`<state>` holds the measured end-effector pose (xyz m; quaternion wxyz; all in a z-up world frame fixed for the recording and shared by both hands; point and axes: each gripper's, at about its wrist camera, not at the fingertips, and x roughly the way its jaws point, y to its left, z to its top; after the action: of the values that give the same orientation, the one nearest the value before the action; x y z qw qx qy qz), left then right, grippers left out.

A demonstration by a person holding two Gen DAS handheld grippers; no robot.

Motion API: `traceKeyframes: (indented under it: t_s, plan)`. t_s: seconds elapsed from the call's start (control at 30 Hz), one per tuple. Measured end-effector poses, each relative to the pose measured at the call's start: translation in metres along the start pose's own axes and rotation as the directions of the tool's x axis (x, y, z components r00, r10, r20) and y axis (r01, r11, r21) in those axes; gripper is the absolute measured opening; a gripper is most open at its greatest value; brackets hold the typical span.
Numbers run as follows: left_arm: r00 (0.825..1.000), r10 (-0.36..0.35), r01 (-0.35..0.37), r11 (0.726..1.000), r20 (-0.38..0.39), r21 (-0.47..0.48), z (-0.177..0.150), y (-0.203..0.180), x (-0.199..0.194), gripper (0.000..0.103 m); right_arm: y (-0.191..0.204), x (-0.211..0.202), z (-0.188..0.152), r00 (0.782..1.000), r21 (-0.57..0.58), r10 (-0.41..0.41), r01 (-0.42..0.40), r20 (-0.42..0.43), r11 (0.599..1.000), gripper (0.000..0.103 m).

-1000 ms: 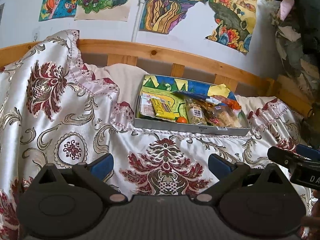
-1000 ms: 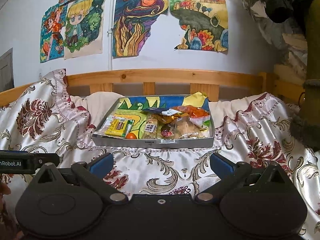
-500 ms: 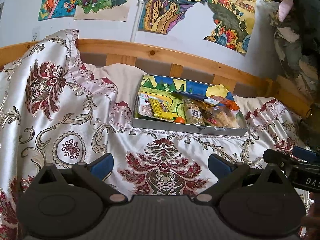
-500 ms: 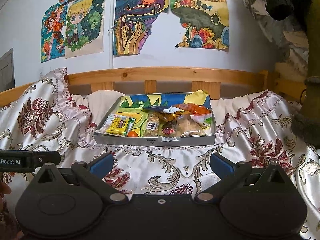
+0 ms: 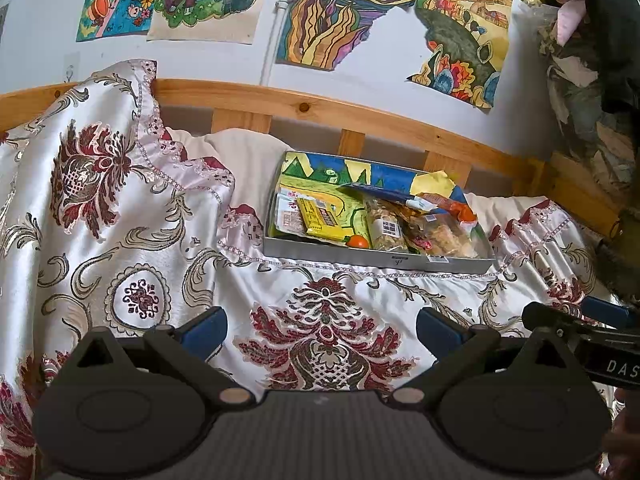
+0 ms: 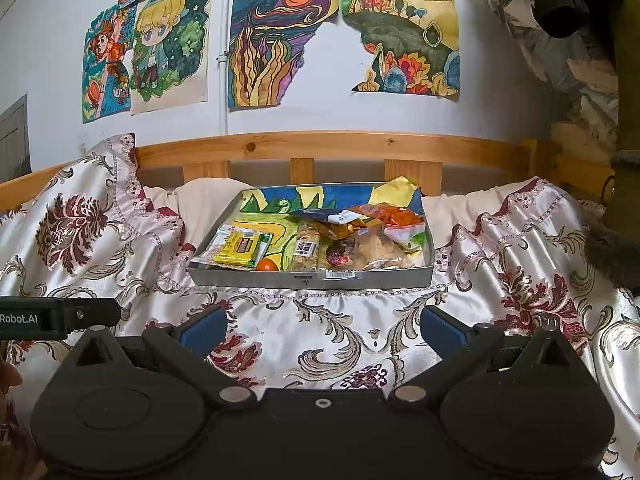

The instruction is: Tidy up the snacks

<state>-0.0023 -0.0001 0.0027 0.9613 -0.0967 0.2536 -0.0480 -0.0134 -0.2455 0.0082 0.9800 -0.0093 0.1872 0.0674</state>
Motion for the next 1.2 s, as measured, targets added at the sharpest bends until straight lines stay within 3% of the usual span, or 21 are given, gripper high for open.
traceKeyframes:
  t_s: [1.0,1.2]
  plan:
    - [1.0,-0.013,0.013,1.0,0.008,0.005,-0.0012,-0.0033,-0.0032,0.102,0.0045,-0.0001,-0.007,1.0,-0.003,0.001,-0.001,-0.007,1.0,0.102]
    - [0.998,0.057,-0.057,0.998,0.016,0.031,-0.0003,-0.0063,-0.0042,0.102,0.0052,0.0003,-0.0076,1.0,-0.003,0.002,-0.002,-0.008,1.0,0.102]
